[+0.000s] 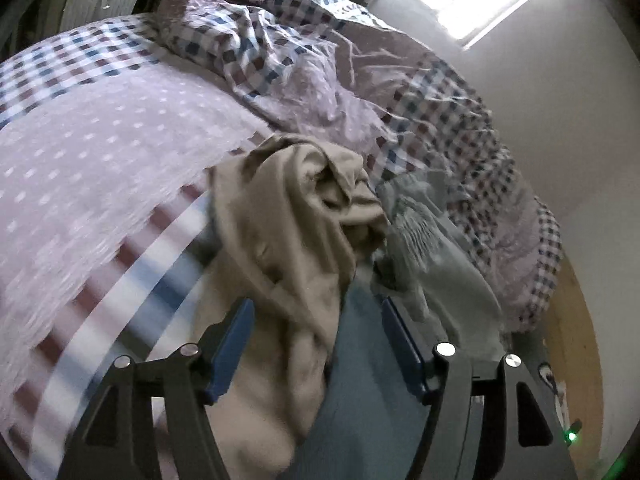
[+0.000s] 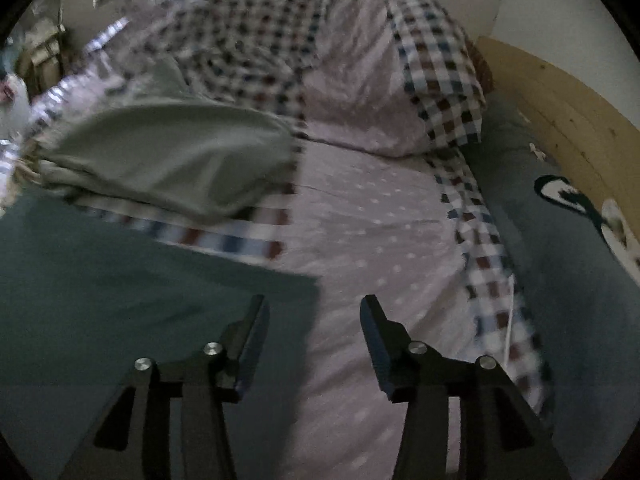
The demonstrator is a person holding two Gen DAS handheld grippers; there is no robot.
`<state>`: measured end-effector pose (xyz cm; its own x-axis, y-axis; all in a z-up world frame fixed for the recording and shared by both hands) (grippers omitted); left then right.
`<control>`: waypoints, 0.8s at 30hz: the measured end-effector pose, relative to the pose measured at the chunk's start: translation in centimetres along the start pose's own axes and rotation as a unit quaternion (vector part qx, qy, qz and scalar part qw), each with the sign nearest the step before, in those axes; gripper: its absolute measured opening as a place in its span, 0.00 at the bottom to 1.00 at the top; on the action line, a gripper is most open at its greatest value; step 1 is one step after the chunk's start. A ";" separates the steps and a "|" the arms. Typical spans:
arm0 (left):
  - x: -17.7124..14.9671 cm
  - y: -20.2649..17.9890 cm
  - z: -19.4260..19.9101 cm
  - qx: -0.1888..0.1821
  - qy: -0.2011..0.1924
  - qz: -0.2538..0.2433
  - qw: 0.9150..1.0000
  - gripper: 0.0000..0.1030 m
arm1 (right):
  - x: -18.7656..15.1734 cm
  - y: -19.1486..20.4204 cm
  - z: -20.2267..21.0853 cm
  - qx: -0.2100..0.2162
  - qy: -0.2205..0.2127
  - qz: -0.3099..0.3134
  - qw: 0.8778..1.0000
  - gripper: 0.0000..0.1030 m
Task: Fold clothes
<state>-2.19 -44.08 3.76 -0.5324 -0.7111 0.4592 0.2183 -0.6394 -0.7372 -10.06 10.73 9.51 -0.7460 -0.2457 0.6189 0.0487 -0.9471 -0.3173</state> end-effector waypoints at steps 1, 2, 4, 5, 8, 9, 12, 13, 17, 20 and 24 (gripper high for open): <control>-1.4 0.2 1.2 -0.006 0.006 0.001 1.000 0.69 | -0.8 1.2 1.7 0.017 -0.009 -0.006 1.000 0.54; -2.8 0.5 2.3 -0.012 0.013 0.003 1.000 0.69 | -1.4 1.9 2.9 0.028 -0.015 -0.010 0.999 0.55; -6.1 1.1 4.5 -0.017 0.030 0.006 0.999 0.69 | -3.2 4.4 5.8 0.058 -0.028 -0.017 0.998 0.57; -7.6 1.4 5.2 -0.018 0.039 0.008 0.999 0.69 | -4.0 5.9 7.0 0.070 -0.034 -0.017 0.997 0.57; -12.2 2.1 7.7 -0.028 0.055 0.025 0.998 0.69 | -6.2 10.1 10.5 0.105 -0.052 -0.016 0.993 0.59; -13.5 2.2 8.4 -0.031 0.058 0.032 0.997 0.69 | -6.9 11.5 11.6 0.117 -0.059 -0.015 0.991 0.60; -16.8 2.6 10.3 -0.051 0.056 0.063 0.995 0.69 | -8.8 15.7 14.3 0.149 -0.081 -0.011 0.985 0.63; -17.7 2.8 10.8 -0.059 0.055 0.076 0.994 0.69 | -9.4 17.0 15.1 0.157 -0.088 -0.009 0.984 0.63; -21.2 3.8 11.7 -0.077 0.061 0.124 0.987 0.69 | -11.3 20.6 17.6 0.175 -0.119 -0.016 0.977 0.64; -23.5 3.3 11.6 -0.110 0.075 0.148 0.980 0.69 | -12.2 22.1 18.7 0.165 -0.144 -0.019 0.976 0.67; -24.5 1.6 10.9 -0.156 0.081 0.162 0.971 0.73 | -12.6 25.0 20.1 0.167 -0.164 0.009 0.972 0.70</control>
<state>20.07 -30.90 -3.31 -0.6041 -0.7890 0.1118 0.1507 -0.2509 -0.9562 13.92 -13.99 8.21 -0.4937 -0.2641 0.8286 0.3145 -0.9425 -0.1130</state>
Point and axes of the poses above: each gripper's, at about its wrist camera, not at the fingertips, and z roughly against the way its jaws point, y to its left, x to its top, the point moved 10 cm from there along -z, roughly the way its jaws point, and after that the axes turned 13 degrees about -x, right-handed, at the moved point
